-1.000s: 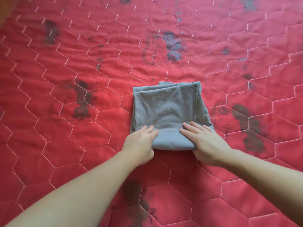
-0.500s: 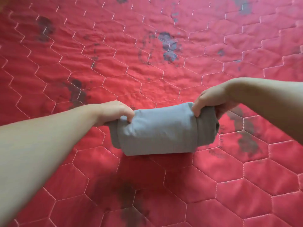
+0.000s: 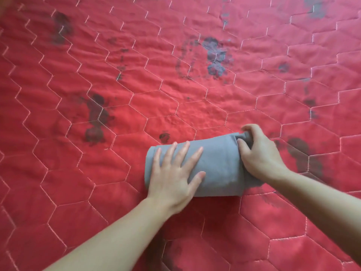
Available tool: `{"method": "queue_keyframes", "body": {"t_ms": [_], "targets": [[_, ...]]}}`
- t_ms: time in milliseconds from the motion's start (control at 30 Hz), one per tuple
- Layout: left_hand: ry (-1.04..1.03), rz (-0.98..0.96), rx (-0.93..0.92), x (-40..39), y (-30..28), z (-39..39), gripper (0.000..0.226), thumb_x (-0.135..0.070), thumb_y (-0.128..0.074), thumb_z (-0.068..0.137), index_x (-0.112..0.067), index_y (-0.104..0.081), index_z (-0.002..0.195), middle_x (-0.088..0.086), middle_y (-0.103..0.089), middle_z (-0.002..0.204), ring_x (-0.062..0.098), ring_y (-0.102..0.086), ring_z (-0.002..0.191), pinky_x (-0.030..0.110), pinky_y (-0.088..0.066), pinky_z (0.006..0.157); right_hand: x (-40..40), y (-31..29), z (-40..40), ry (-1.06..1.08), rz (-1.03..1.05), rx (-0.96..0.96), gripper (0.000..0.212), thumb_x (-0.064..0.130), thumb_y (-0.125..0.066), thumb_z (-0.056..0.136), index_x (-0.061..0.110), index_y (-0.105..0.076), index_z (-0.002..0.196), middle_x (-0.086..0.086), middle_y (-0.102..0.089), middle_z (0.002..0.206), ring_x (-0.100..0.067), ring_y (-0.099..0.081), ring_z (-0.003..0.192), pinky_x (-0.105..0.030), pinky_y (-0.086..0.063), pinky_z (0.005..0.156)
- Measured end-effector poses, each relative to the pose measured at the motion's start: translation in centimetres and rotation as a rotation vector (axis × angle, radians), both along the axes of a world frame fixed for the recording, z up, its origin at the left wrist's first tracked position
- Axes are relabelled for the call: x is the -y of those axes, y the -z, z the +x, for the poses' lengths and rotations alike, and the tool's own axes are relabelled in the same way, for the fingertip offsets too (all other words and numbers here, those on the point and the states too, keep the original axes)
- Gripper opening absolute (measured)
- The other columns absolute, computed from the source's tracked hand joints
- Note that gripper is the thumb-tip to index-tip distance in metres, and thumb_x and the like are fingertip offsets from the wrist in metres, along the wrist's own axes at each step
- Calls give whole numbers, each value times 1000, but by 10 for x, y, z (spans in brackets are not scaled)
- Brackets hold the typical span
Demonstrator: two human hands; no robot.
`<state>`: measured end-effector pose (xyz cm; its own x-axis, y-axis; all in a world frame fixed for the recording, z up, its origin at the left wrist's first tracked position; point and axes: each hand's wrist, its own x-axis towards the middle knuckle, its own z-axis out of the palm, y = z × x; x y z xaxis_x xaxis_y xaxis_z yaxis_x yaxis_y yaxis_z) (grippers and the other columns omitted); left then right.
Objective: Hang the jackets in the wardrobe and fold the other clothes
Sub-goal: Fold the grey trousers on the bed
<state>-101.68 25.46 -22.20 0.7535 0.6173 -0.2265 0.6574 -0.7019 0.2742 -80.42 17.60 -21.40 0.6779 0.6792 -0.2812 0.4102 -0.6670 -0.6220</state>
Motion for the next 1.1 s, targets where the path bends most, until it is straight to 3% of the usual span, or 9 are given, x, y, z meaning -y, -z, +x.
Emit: {"method": "queue_keyframes", "body": {"t_ms": [267,367,433,533,667,800,900,1033,1100], "targets": [[-2,109,5,-6,47,10,59,-58,-32,91,-39,-35,146,3,-39,153,31,-33,142,56,-15,112,-5,40,-7,72,-72,149,11,36,-37,98,28,-43,99,4,-55,87,-24,-46,77,-36,-31,66],[-114,75,53,-4,47,10,58,-57,-25,93,-40,-34,147,1,-32,157,25,-26,146,48,-8,117,-3,38,-10,161,-87,120,24,45,-37,96,26,-47,107,-2,-54,102,-28,-54,94,-37,-36,72],[-367,31,129,0,42,7,63,-62,-20,93,-36,-32,149,-1,-26,159,19,-19,148,42,-5,118,4,30,-14,236,-104,48,39,57,-37,93,25,-46,113,-5,-54,112,-30,-55,105,-39,-38,77],[-727,-116,239,12,33,5,80,-72,-29,85,-27,-25,152,-4,-21,160,18,-19,147,43,-22,112,20,21,-25,331,-127,-102,48,73,-39,85,28,-46,101,2,-58,99,-27,-56,95,-40,-40,77],[-1060,-309,354,16,21,-2,90,-60,-70,73,-16,-35,144,10,-47,143,31,-43,129,41,-33,105,31,13,-36,375,-66,-269,57,73,-65,68,30,-55,103,12,-64,99,-14,-59,90,-35,-45,75],[-1096,-489,148,-2,16,-11,93,-70,-73,61,-7,-48,125,13,-57,126,32,-52,121,41,-42,99,33,11,-30,356,-124,-374,59,68,-78,56,27,-65,97,16,-69,95,-9,-65,90,-35,-52,81],[-1121,-651,89,-8,10,-21,94,-73,-74,56,-6,-53,118,10,-61,119,29,-59,112,35,-47,91,40,10,-31,392,-161,-557,53,60,-82,56,23,-70,92,14,-73,87,-5,-68,78,-25,-50,62],[-1228,-1206,156,-1,-11,-44,71,-56,-86,54,-8,-63,102,5,-76,81,23,-74,70,25,-54,52,60,-6,-42,428,-246,-731,54,52,-87,56,16,-70,91,3,-75,82,-15,-72,70,-23,-50,52],[-1205,-1344,170,5,-30,-57,69,-51,-87,53,-11,-65,105,9,-76,81,25,-74,69,28,-55,51,66,-23,-49,424,-218,-759,49,47,-88,58,15,-70,90,3,-75,72,-15,-73,62,-21,-51,47]]}}
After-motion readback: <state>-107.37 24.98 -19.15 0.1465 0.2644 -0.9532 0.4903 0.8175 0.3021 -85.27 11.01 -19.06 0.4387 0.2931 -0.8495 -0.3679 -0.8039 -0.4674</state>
